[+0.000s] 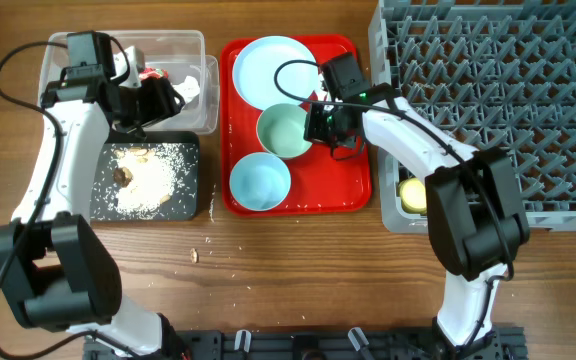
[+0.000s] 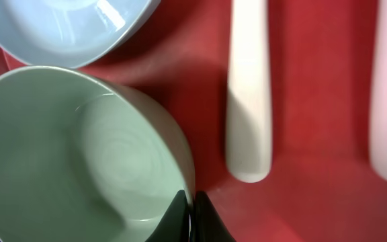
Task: Sort waste into correct bins and load items into the dishwasher rack
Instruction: 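Grasp the light-blue bowl on the red tray with the right gripper, then carry the bowl to the rack and set it upside down with the right gripper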
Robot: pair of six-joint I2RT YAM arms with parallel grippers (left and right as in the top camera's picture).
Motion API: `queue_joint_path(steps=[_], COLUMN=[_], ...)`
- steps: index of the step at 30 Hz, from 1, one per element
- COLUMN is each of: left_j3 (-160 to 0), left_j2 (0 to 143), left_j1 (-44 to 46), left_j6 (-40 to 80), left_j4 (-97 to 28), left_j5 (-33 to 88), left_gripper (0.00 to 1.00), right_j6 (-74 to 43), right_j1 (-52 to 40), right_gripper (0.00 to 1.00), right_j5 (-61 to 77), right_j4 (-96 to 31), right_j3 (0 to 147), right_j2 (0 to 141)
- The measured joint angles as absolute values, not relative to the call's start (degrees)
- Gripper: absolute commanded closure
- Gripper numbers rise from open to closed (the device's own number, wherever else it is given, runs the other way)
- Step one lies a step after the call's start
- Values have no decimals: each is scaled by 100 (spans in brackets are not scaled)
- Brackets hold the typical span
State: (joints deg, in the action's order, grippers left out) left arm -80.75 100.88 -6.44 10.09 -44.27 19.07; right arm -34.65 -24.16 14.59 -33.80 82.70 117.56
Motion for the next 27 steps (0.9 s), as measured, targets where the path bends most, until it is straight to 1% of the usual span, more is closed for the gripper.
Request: queue_joint_path(steps=[1, 2, 4, 5, 6, 7, 8, 9, 12, 13, 14, 22, 27], left_j3=[-8075, -8093, -8167, -8213, -8241, -8267, -8281, -8289, -8294, -8305, -8318, -8333, -8333], left_j2=[10044, 9974, 9852, 9771, 9697, 9588, 9483, 9402, 9148, 9102, 9083, 9080, 9080], left_j1=[-628, -624, -626, -626, -626, -624, -617, -609, -521, -471, -429, -217, -220], left_j6=[972, 941, 902, 884, 880, 864, 862, 858, 805, 814, 792, 777, 775], left_j4=[-4427, -4440, -4464, -4477, -4486, -4495, -4512, -4530, -4567, -4567, -4571, -4783, -4781], left_j5=[1865, 1791, 1682, 1634, 1610, 1588, 1568, 1553, 1494, 1485, 1481, 1481, 1481], left_gripper=[32, 32, 32, 32, 31, 30, 27, 22, 10, 3, 0, 0, 0], right_j6=[-3470, -3468, -3435, -3459, -3459, -3465, -3468, -3474, -3470, -3468, -3468, -3446, -3227], right_j1=[-2432, -2447, -2447, -2447, -2445, -2445, -2445, -2445, -2445, -2445, -2445, -2416, -2147], right_gripper=[87, 79, 73, 72, 72, 75, 82, 96, 96, 96, 96, 96, 96], right_j5=[1461, 1466, 1487, 1498, 1500, 1500, 1500, 1500, 1500, 1505, 1509, 1542, 1315], right_j4=[-3380, -3380, -3380, -3378, -3380, -3380, -3380, -3380, -3380, -3382, -3380, -3500, -4014], right_j3=[8270, 8270, 8270, 8270, 8270, 8270, 8270, 8270, 8270, 8270, 8270, 8270, 8272], right_j2=[11756, 11756, 11756, 11756, 11756, 11756, 11756, 11756, 11756, 11756, 11756, 11725, 10997])
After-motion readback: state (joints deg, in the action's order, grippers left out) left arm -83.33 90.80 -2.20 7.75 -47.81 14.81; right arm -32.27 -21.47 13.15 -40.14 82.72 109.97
